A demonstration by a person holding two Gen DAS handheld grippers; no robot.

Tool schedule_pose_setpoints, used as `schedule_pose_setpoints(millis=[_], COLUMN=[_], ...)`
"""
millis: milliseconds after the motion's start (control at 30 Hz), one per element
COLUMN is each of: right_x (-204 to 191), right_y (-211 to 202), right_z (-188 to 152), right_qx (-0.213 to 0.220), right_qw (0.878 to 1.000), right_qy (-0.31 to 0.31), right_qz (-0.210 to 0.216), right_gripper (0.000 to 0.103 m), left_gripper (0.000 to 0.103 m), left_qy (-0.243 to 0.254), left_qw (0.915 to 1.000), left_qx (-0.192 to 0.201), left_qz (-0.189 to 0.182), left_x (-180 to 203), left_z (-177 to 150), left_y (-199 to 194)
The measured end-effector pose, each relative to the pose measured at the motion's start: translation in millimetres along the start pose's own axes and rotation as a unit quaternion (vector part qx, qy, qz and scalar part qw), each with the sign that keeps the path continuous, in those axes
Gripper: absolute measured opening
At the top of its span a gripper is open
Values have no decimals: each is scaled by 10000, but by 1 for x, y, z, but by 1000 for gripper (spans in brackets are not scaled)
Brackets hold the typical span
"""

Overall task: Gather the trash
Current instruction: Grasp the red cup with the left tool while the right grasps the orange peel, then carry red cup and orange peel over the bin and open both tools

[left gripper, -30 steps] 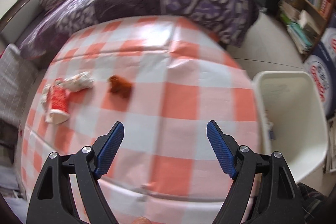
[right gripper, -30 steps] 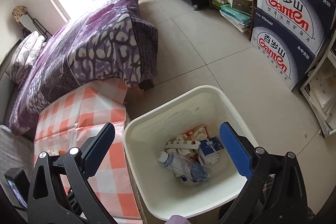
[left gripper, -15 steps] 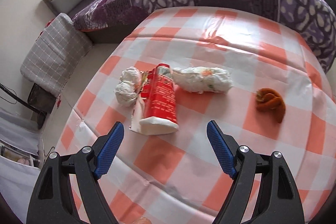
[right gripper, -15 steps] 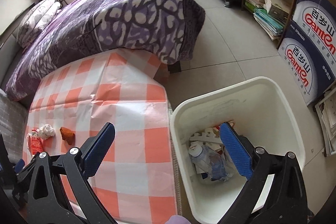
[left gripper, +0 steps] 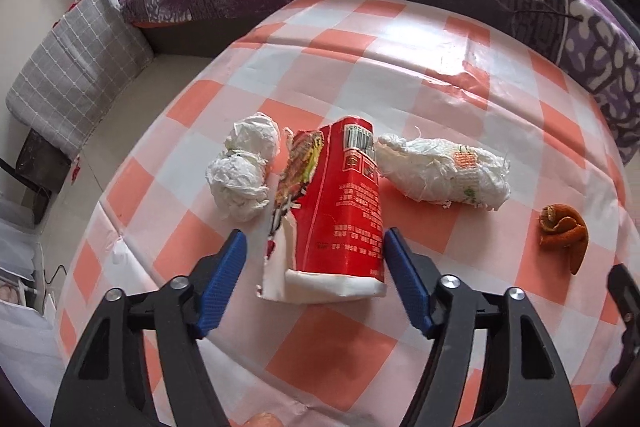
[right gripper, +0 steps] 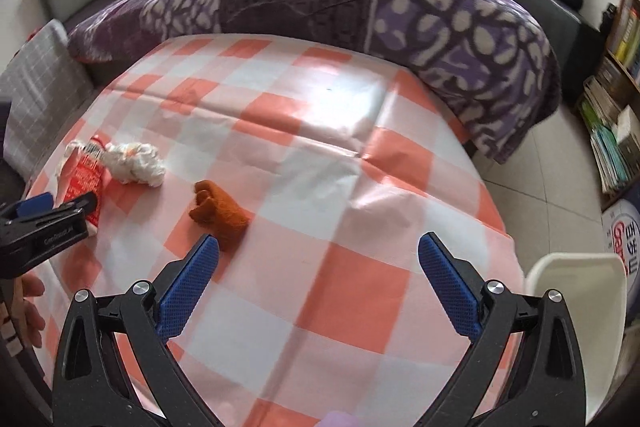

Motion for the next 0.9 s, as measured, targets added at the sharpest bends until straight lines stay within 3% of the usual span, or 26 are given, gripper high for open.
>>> schedule_pose_setpoints(millis=[33,200,400,500,633,900], right_x=[-6,-31,-44,-50,-55,-51], right_y=[5,20,31,34,36,29], right_z=[1,2,2,3,3,8], right_qx=[-17,-75,-216,-155,-129,9], right_qw=[9999,9983,9963,9960,9965,9969], right_qy=[-121,-464,-500,-547,-634,-350], right_qz=[61,355,671,696,528,699], right_gripper=[96,94,65,62,24,19], left_gripper=[56,47,46,46,46,46], left_qy=[17,59,-12,-100,-130,-383], left_qw=[9999,9997,9992,9986,9982,9976], left_qx=[-73,-18,47,94,189,262], left_qz=[-85,-255,-385,-511,-555,-505], left_x=[1,0,-6,-10,-15,-27], left_z=[-1,-2,-6,-7,-7,-7], left_y=[2,0,-16,-26,-35,-38])
Point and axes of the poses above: each gripper's, at about its wrist camera, not at the fingertips, and y roughly the way its jaws point, x to its right, z to its top, the point moved 3 cm from there along y, roughly the way its jaws point, and after that the axes turned 4 degrees about z, right-handed, at the moved point
